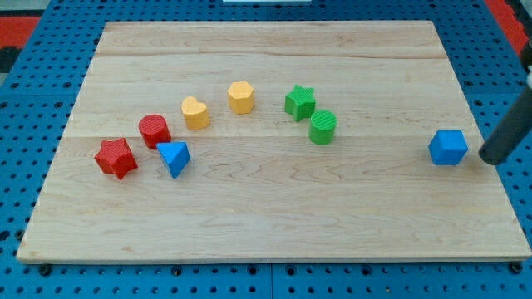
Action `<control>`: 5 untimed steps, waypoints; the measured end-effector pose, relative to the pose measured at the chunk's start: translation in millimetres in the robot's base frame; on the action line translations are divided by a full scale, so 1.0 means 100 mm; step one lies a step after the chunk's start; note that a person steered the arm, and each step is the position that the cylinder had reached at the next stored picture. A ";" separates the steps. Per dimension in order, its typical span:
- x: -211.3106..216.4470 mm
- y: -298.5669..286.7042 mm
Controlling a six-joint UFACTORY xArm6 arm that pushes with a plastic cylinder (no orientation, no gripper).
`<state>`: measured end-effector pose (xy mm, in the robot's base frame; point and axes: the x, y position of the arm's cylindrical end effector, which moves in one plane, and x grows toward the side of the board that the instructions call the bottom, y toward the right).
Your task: Move the blue cube diagonal to the yellow heart
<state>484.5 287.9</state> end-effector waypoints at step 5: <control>-0.15 -1.03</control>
<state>469.4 185.4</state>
